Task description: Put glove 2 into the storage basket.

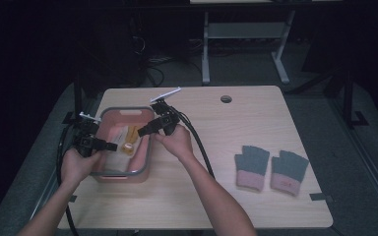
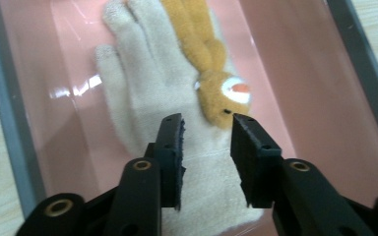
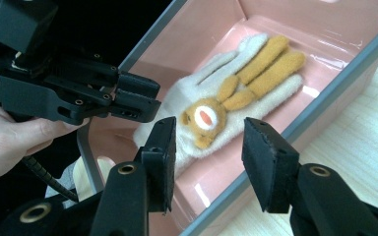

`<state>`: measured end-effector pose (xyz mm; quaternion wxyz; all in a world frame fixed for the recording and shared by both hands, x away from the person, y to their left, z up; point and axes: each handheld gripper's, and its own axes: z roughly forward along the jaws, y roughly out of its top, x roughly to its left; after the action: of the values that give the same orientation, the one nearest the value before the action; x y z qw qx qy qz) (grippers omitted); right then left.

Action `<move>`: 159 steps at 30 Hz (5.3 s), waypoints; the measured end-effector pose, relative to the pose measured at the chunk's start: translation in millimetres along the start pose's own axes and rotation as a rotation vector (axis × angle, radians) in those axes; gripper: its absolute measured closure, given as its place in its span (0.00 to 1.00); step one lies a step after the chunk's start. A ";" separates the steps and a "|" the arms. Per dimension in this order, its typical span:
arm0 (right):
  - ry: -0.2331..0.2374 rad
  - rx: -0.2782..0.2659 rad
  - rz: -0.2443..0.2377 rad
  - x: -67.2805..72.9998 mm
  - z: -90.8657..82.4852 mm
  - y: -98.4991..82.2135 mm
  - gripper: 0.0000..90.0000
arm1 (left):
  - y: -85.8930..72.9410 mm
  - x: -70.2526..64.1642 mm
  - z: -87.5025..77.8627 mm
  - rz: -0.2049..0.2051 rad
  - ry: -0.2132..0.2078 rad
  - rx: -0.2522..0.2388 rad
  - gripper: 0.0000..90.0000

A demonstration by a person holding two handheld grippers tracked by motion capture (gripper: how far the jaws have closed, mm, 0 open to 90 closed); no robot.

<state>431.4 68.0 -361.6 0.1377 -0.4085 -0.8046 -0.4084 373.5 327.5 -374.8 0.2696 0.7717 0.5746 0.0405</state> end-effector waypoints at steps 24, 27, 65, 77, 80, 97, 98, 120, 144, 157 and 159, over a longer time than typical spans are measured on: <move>0.014 -0.033 0.017 -21.8 -29.9 -17.7 0.58 | 11.9 -28.0 -13.1 0.025 -0.088 -0.096 0.62; 0.010 -0.039 0.022 -25.1 -34.4 -20.6 0.58 | 13.8 -33.3 -14.0 0.027 -0.105 -0.109 0.60; -0.084 -0.094 0.044 -54.4 -104.8 -60.6 0.54 | 30.9 -113.9 -8.2 0.175 -0.234 -0.166 0.55; -0.117 -0.110 0.077 -67.0 -133.8 -81.9 0.52 | 25.7 -138.5 2.7 0.209 -0.281 -0.171 0.53; -0.123 -0.116 0.078 -70.1 -141.2 -87.3 0.51 | 24.4 -145.9 3.6 0.223 -0.300 -0.178 0.53; -0.175 -0.126 0.102 -89.2 -178.2 -124.9 0.47 | 22.7 -171.8 19.0 0.255 -0.342 -0.165 0.48; -0.179 -0.128 0.099 -89.5 -179.4 -126.2 0.47 | 22.7 -173.1 19.7 0.257 -0.343 -0.164 0.47; -0.288 -0.114 0.097 -104.4 -213.1 -157.5 0.44 | 13.5 -210.3 45.8 0.326 -0.386 -0.162 0.35; -0.435 -0.106 0.140 -136.2 -247.7 -210.2 0.41 | 4.2 -237.9 67.5 0.359 -0.395 -0.151 0.28; -0.516 -0.081 0.166 -153.8 -259.3 -246.0 0.44 | 1.6 -247.6 76.9 0.366 -0.422 -0.148 0.28; -0.522 -0.089 0.173 -157.8 -261.8 -251.3 0.44 | 1.6 -247.8 78.0 0.363 -0.422 -0.148 0.28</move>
<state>307.7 -303.1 -421.5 -0.0580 -0.5727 -0.7563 -0.3109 320.6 73.2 -379.1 0.4272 0.8316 0.3536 -0.0317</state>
